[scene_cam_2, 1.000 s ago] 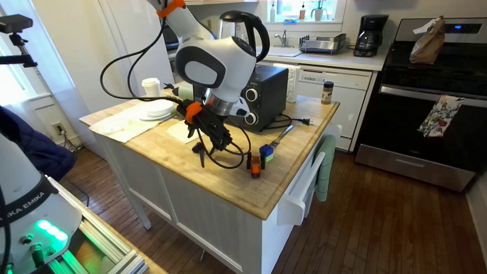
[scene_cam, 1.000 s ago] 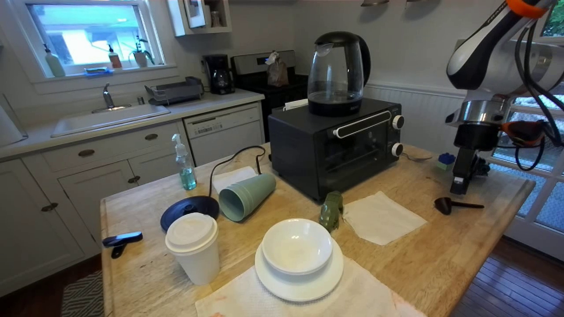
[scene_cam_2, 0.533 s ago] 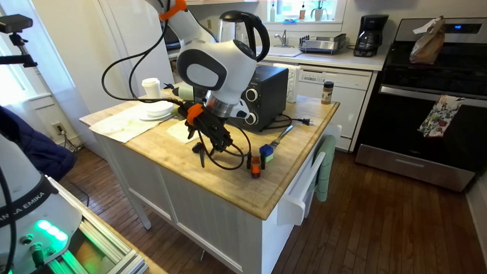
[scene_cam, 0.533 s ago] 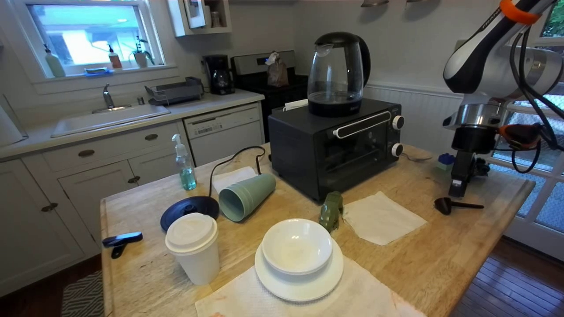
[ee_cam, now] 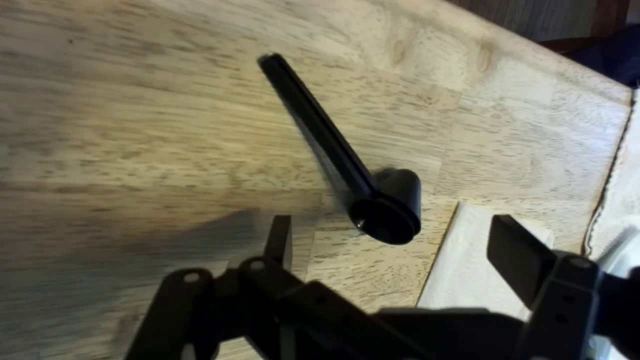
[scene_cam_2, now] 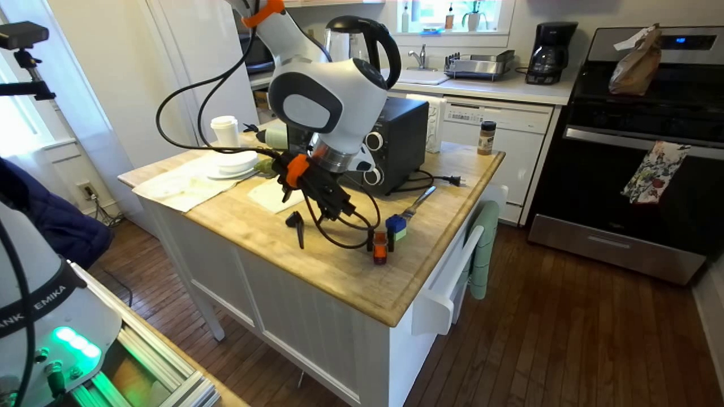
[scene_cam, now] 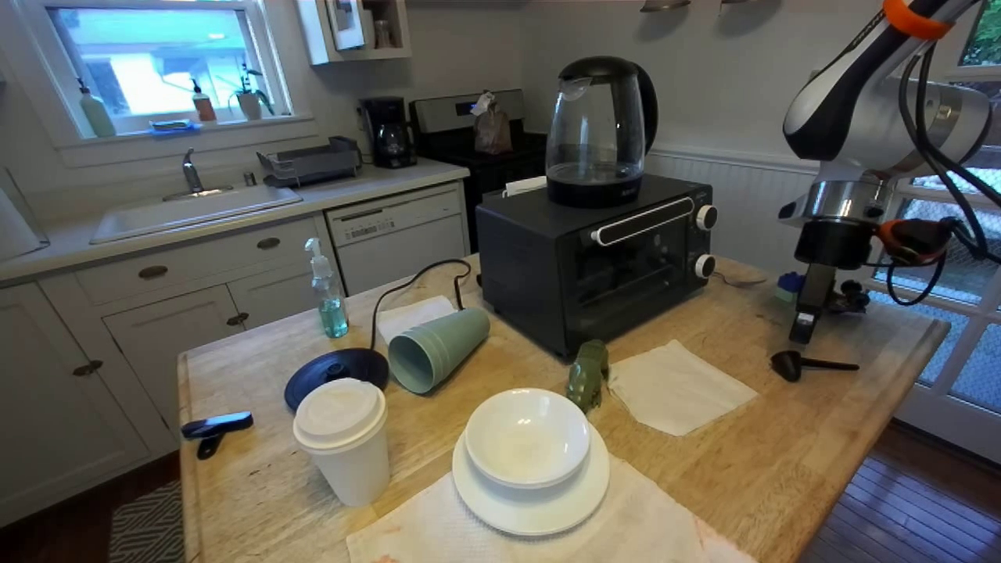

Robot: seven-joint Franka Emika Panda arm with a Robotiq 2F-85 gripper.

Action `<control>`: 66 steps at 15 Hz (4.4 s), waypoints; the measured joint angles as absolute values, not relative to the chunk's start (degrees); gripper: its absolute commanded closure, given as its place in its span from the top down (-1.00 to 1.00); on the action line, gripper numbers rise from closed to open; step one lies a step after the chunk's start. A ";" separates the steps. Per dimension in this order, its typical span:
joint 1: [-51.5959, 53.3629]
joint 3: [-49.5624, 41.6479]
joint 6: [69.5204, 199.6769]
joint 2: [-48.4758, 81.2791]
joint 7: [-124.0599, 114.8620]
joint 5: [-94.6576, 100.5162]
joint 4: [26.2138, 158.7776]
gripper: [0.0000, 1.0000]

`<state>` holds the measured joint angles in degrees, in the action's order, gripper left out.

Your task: Remove the small black measuring cup from the big black measuring cup

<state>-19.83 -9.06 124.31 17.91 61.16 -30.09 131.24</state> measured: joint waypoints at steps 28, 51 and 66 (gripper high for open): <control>-21.65 -8.35 113.11 23.77 70.67 -35.89 124.19 -0.56; -21.88 -8.39 113.14 24.88 70.67 -35.89 122.80 -1.00; -23.28 -7.94 112.96 24.97 70.80 -36.09 122.02 0.57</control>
<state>-23.28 -7.94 112.96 24.97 70.80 -36.09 122.02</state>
